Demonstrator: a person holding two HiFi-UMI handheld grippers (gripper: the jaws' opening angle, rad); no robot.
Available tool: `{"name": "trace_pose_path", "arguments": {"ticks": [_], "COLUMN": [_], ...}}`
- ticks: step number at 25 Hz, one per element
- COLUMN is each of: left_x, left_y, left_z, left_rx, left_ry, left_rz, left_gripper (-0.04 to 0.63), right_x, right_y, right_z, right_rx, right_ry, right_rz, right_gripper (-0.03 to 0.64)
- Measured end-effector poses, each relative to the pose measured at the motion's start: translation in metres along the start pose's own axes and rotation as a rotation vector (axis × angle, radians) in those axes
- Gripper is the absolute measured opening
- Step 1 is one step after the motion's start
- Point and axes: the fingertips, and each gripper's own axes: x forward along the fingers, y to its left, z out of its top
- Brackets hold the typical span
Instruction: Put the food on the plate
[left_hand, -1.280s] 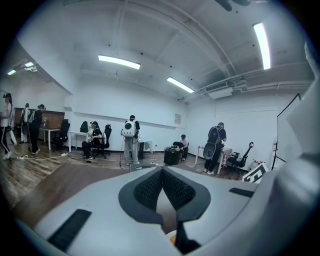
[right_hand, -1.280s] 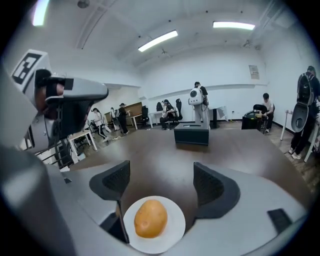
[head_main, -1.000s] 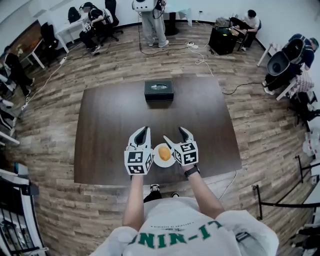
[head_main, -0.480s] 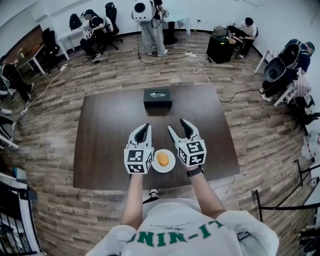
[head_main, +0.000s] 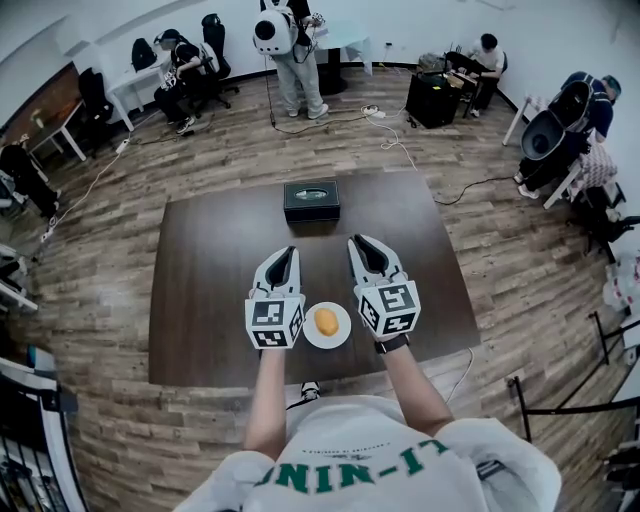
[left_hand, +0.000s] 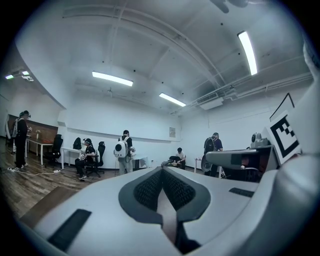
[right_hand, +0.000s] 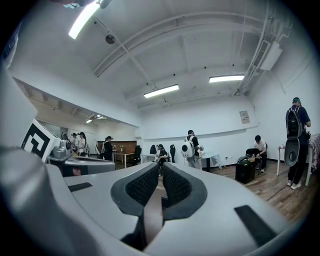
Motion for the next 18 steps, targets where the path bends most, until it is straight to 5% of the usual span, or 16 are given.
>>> {"name": "trace_pose_path", "arguments": {"ticks": [2,18], "left_x": [0.0011,0.0015], "left_y": [-0.0011,-0.0029], "left_z": [0.0020,0.0082], "left_rx": [0.003,-0.018], "left_ry": [-0.007,-0.033], "left_rz": [-0.003,-0.017], "left_gripper": [0.012,0.012], "right_x": [-0.0015,-0.0035], "right_y": [-0.0018,-0.0043], "right_z": [0.0004,-0.0013], "right_rx": [0.001,0.001], "right_ry": [-0.005,0.004], "right_rz": [-0.007,-0.006], "right_gripper": [0.017,0.017]}}
